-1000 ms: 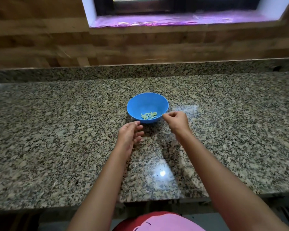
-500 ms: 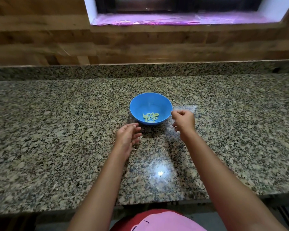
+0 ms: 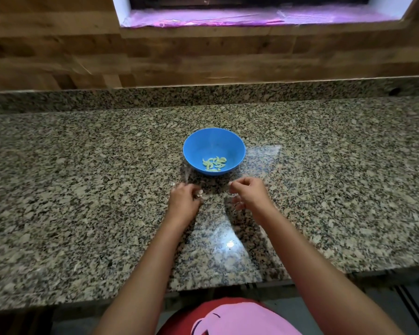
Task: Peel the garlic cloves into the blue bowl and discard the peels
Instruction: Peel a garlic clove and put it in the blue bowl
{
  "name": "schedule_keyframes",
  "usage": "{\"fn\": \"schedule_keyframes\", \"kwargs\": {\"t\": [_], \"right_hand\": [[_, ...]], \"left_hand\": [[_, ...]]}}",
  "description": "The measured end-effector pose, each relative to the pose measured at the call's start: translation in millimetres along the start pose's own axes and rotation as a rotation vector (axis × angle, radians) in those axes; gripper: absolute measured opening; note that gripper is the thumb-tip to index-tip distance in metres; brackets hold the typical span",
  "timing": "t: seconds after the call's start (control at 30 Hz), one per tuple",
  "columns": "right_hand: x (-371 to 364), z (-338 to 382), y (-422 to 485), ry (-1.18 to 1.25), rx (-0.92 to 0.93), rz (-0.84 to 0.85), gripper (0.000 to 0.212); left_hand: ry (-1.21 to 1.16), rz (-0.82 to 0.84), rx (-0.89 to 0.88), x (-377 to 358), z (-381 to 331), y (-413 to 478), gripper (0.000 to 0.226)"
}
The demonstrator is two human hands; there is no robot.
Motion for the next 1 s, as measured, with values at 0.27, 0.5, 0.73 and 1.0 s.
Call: {"fn": "schedule_keyframes", "kwargs": {"t": [0.27, 0.5, 0.73, 1.0], "right_hand": [[-15.0, -7.9, -5.1, -0.091, 0.017, 0.085, 0.011], [-29.0, -10.4, -5.9, -0.060, -0.011, 0.124, 0.014], [-42.9, -11.3, -7.6, -0.080, 0.005, 0.173, 0.015], [-60.1, -15.6, -8.2, 0.119, 0.003, 0.246, 0.019]], "left_hand": [[-0.055, -0.015, -0.028, 4.7, 1.5, 2.6, 0.029], [-0.084, -0.026, 0.020, 15.1, 23.3, -9.4, 0.038], [-0.087, -0.041, 0.033, 14.4, 19.4, -7.7, 0.021], [-0.660, -0.051, 0.192, 17.6, 21.4, -18.1, 0.009]]}}
Point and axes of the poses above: each hand's wrist, its own y-axis towards the middle knuckle, its own x-axis out of the back of the hand, z = x × y, the point moved 3 cm from there along y, towards the middle knuckle, and after that the axes turned 1 degree about -y, right-handed, at the moved point
